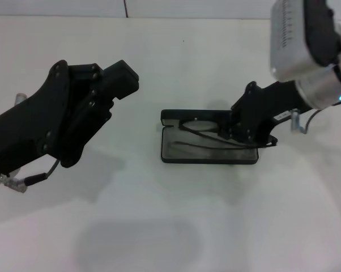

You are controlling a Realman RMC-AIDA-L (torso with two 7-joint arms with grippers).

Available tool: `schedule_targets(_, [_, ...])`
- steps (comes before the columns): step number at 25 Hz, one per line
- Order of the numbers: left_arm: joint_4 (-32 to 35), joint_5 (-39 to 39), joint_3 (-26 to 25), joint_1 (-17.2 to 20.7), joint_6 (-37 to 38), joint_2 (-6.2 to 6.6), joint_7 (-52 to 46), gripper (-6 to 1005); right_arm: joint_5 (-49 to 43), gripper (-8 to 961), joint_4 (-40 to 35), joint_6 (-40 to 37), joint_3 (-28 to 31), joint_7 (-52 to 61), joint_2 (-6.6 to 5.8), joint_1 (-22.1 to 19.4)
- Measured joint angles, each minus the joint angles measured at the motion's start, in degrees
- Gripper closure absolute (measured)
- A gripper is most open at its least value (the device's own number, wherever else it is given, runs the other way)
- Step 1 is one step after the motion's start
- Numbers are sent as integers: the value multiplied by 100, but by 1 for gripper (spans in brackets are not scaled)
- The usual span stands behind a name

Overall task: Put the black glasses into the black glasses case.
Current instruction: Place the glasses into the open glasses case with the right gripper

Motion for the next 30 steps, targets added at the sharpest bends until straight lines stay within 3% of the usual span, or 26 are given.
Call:
schedule_targets(10, [-66,50,-35,14,-11,-34,58,961,-489,837,240,860,-988,123,22,117])
schedule_targets(30, [-112,50,-41,-43,-7,-87,56,961,-892,835,346,1225,-1371,14,16,199])
